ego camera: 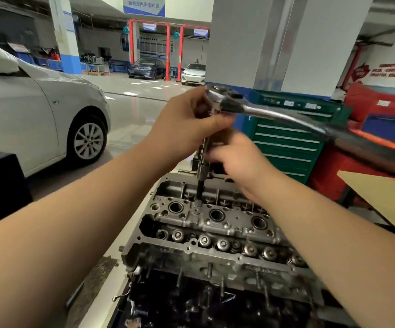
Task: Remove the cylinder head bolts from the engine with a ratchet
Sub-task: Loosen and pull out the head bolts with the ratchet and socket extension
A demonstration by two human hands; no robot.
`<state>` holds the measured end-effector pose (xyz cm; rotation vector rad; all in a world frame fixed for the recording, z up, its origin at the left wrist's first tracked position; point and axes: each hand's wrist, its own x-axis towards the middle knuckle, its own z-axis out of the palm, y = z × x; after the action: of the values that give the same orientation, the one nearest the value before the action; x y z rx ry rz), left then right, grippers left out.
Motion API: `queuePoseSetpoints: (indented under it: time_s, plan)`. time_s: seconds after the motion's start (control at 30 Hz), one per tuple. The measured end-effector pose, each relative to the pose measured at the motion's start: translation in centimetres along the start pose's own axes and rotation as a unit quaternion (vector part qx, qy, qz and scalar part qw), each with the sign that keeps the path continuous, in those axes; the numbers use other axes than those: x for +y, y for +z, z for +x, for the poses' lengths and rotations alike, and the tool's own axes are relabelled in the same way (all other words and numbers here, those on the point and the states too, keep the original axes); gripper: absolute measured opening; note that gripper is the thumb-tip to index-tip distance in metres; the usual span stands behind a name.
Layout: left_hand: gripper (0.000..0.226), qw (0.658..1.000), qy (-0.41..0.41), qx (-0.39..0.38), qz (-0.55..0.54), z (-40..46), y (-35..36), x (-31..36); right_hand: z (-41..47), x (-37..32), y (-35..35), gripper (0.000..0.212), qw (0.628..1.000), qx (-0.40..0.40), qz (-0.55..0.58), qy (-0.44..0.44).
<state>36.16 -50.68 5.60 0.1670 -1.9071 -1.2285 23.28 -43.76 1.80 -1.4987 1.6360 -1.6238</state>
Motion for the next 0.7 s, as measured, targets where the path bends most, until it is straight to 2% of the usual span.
queuePoseSetpoints:
  time_s: [0.07, 0.13, 0.2, 0.27, 0.33, 0.4, 0.5, 0.6, 0.7]
  plan:
    - [0.029, 1.0, -0.004, -0.004, 0.0, -0.2, 0.2, 0.1, 0.0, -0.7, -4.8, 0.026, 0.997, 0.053, 0.033, 0.056]
    - [0.024, 1.0, -0.016, 0.006, -0.017, -0.4, 0.9, -0.2, 0.6, -3.5, -10.0, 0.026, 0.982, 0.046, 0.133, 0.128]
    - [0.016, 0.999, -0.024, 0.036, -0.014, -0.3, 1.7, -0.4, 1.4, -7.0, -12.9, 0.043, 0.962, -0.062, 0.166, 0.207]
    - [0.011, 0.998, -0.02, 0.054, -0.008, -0.3, 2.2, -0.6, 1.9, -10.1, -12.9, 0.058, 0.949, -0.187, 0.068, 0.246]
    - [0.01, 0.997, -0.014, 0.074, 0.002, -0.3, 2.5, -0.8, 2.1, -12.4, -10.6, 0.065, 0.926, -0.262, -0.057, 0.267]
    - [0.015, 0.992, 0.0, 0.11, 0.059, -0.4, 3.0, -1.1, 2.2, -13.7, -8.0, 0.06, 0.913, -0.259, -0.113, 0.295]
    - [0.02, 0.979, 0.009, 0.137, 0.151, -0.5, 3.7, -1.6, 2.1, -14.5, -5.7, 0.046, 0.913, -0.209, -0.104, 0.335]
    - [0.015, 0.982, -0.006, 0.135, 0.132, -0.4, 4.4, -2.1, 2.1, -14.5, -5.1, 0.035, 0.923, -0.17, -0.093, 0.332]
    - [0.021, 0.986, -0.008, 0.139, 0.093, -0.5, 4.9, -2.7, 2.3, -14.2, -5.1, 0.033, 0.931, -0.158, -0.132, 0.302]
